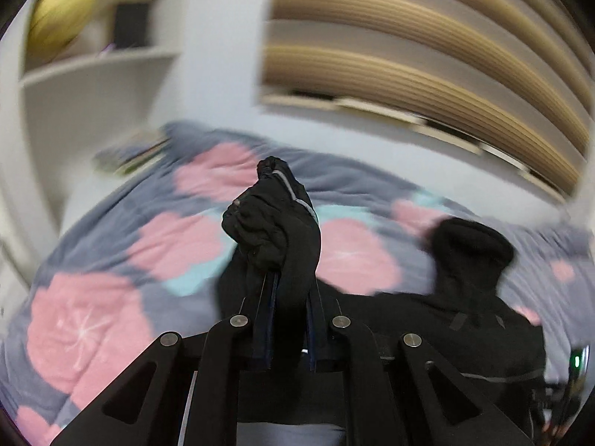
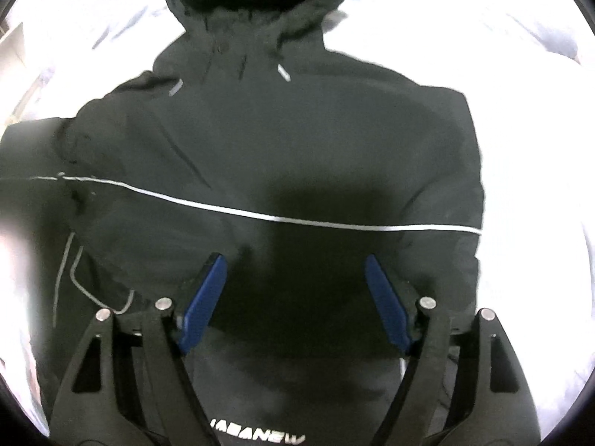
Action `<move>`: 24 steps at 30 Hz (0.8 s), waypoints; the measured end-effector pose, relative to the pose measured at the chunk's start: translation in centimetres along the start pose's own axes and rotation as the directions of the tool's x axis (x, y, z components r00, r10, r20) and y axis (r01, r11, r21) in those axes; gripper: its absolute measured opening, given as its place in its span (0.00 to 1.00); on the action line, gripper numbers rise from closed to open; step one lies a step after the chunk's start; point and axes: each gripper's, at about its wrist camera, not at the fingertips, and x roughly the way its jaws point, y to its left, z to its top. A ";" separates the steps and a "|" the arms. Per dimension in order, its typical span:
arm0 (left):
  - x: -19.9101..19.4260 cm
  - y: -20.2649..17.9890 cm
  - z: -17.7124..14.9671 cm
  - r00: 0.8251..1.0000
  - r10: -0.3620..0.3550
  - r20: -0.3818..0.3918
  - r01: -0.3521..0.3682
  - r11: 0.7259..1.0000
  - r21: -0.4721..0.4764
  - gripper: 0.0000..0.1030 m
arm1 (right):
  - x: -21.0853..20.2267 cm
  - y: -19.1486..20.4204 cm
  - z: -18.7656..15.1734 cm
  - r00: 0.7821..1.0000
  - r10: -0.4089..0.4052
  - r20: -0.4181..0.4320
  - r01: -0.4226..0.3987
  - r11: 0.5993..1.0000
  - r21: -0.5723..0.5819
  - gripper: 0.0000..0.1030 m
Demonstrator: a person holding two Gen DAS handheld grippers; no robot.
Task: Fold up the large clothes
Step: 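Grasp the other sleeve cuff with the left gripper and lift it, then fold the held sleeve across the jacket body with the left gripper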
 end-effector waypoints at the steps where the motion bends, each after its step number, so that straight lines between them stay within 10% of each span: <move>1: -0.4 -2.1 -0.3 1.000 -0.026 0.006 0.026 0.999 0.028 0.12 | -0.8 -0.2 0.0 1.000 0.008 0.012 -0.008 1.000 0.000 0.74; 9: -0.8 -16.4 -4.2 0.967 -0.243 -0.076 0.252 0.951 0.178 0.12 | -5.1 -2.0 -0.4 0.997 0.050 0.059 -0.053 0.998 0.045 0.74; 16: 2.1 -25.6 -10.4 0.924 -0.297 -0.239 0.355 0.899 0.255 0.14 | -4.6 -2.4 -0.9 0.999 0.040 0.034 -0.042 0.998 0.052 0.74; 19: 4.2 -28.5 -13.6 0.884 -0.308 -0.352 0.407 0.876 0.258 0.21 | -4.5 -3.3 -1.4 0.999 0.039 0.021 -0.040 0.997 0.068 0.74; 24: 6.8 -30.0 -17.6 0.758 -0.369 -0.537 0.511 0.848 0.139 0.27 | -3.9 -4.3 -1.6 0.996 0.089 -0.006 -0.088 0.992 0.095 0.74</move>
